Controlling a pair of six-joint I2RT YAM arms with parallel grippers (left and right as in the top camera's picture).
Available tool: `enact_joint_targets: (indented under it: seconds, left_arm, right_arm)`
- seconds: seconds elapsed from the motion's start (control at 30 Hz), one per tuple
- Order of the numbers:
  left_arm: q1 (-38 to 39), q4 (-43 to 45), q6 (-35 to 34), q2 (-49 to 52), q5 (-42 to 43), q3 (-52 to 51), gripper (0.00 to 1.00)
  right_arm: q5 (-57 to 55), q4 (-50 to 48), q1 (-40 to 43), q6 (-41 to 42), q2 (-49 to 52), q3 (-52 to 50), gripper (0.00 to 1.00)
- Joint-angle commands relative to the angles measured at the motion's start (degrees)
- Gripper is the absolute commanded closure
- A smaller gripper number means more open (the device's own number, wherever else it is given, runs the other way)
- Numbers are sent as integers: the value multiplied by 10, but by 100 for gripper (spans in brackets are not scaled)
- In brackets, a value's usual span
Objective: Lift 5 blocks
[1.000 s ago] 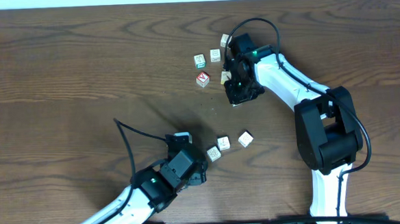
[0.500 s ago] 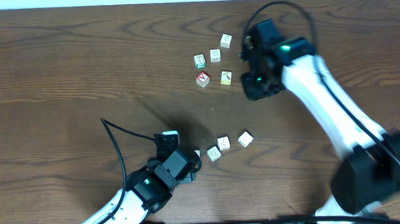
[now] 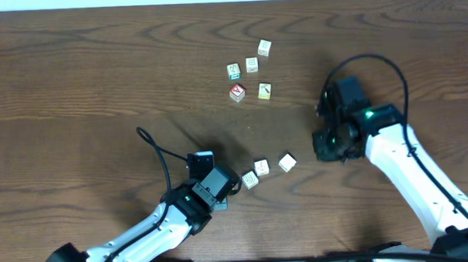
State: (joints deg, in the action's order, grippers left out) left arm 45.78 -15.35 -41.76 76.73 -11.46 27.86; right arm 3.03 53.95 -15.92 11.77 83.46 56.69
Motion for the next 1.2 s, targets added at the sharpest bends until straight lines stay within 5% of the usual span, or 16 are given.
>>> enact_joint_targets:
  seconds: [0.0,0.53,1.17]
  left_arm:
    - [-2,17,3,7,36,9,92]
    - [-1,74,-3,7,82,9,92]
    - [-1,76,-5,7,83,9,92]
  right_arm:
    - [13,-24,3,24,-10,-31,99]
    - [33,-111,20,40,5,-110,99]
    - [111,-223,19,-16,141,-110,99]
